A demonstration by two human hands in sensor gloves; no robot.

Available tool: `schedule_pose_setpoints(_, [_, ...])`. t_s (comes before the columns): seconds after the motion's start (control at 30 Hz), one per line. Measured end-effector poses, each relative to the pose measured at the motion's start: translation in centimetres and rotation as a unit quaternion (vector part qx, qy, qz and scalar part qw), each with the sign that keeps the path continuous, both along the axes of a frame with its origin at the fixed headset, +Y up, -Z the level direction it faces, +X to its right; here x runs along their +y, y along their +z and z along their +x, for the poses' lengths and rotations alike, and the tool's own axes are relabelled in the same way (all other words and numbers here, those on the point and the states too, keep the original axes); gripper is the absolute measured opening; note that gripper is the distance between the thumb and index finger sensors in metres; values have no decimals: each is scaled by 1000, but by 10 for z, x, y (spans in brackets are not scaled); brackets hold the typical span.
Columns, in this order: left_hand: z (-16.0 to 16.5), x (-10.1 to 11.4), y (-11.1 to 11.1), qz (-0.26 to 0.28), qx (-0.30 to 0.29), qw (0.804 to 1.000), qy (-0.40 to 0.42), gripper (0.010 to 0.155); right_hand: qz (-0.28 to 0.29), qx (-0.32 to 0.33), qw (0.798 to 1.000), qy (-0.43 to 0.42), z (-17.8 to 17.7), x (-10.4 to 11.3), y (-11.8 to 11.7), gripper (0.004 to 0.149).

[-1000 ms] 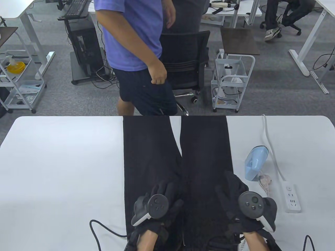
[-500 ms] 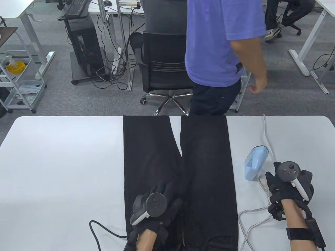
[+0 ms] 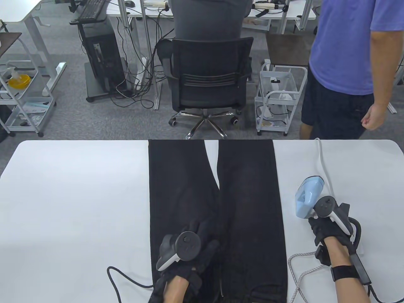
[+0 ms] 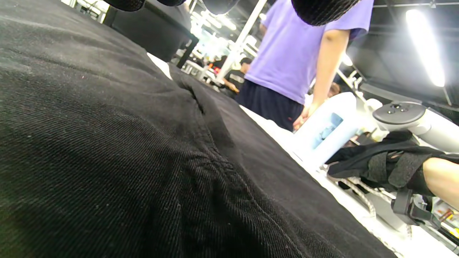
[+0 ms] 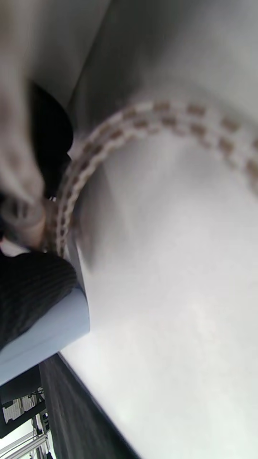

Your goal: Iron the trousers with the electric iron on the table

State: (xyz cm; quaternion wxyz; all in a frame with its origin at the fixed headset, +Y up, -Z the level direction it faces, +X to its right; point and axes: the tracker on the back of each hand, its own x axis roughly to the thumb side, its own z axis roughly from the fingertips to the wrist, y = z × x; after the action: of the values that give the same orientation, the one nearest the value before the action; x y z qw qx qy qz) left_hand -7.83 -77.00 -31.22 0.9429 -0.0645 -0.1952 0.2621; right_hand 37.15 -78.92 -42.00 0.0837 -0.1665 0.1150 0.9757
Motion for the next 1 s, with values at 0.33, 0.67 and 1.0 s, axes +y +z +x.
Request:
schedule_pose_setpoints(0.33, [-1,0,0,-3,2,1000,5,79,71,-6,994,-82,15,34,18,61])
schedule_pose_setpoints(0.67, [1,2,2,5,7,1000,-10,79,105,-15,993,-59,53,111,66,58])
schedule_pose_setpoints(1.0, [-4,7,3,23,19,1000,-3,78,54,-29,998,-33,86,78,93,51])
